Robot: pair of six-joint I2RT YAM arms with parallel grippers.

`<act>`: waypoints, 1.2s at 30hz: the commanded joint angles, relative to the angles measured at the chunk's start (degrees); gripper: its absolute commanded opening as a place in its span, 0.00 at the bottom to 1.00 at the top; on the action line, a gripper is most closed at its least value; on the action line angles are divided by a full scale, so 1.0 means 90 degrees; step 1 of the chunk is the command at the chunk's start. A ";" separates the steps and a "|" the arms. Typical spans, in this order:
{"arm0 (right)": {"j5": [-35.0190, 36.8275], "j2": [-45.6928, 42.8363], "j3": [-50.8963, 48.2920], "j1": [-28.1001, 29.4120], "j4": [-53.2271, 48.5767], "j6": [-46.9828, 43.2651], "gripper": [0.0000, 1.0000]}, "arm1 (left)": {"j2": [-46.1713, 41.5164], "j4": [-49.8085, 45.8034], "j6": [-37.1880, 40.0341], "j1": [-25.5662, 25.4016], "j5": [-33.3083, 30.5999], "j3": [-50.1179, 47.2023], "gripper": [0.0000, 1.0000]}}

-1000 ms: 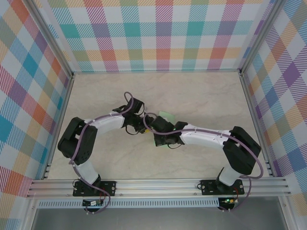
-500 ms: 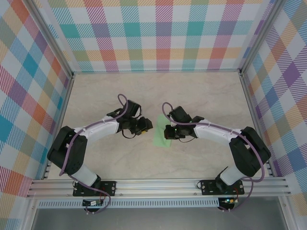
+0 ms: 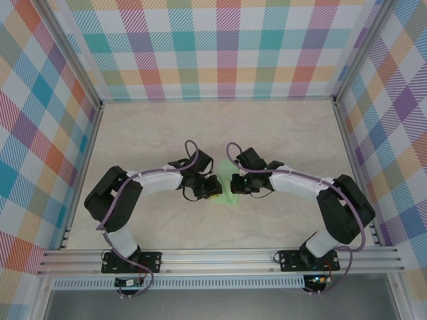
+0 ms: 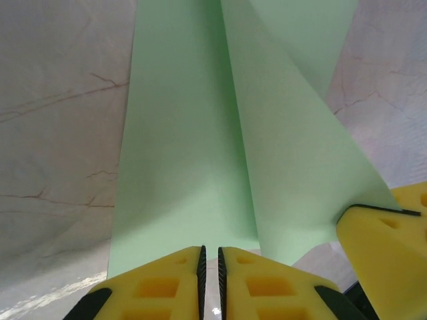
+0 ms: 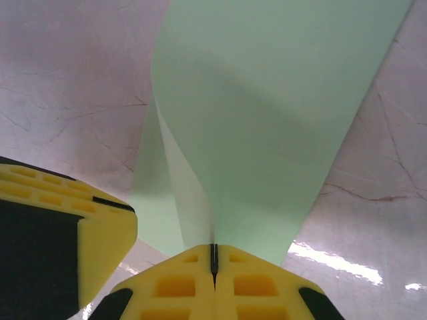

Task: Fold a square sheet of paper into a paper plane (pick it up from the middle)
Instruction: Fold the triangle a second time at the center of the table.

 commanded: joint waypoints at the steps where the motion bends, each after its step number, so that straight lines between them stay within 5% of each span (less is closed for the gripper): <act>1: 0.0027 0.0085 -0.0020 -0.0040 -0.0078 -0.0009 0.05 | 0.0172 -0.0050 -0.0057 -0.0121 -0.0080 0.0158 0.15; 15: 0.0420 0.0453 0.0329 -0.0046 -0.0534 -0.0170 0.06 | 0.0424 -0.0681 0.0050 -0.0210 -0.0847 0.0097 0.10; 26: -0.0016 0.0516 0.0643 -0.0042 -0.0496 -0.0350 0.07 | 0.0061 -0.1382 0.0337 -0.0210 -0.1915 0.0108 0.09; 36: -0.0049 0.1007 0.1031 -0.0037 -0.0601 -0.0592 0.07 | 0.0016 -0.1184 0.0388 -0.0208 -0.1714 0.0110 0.10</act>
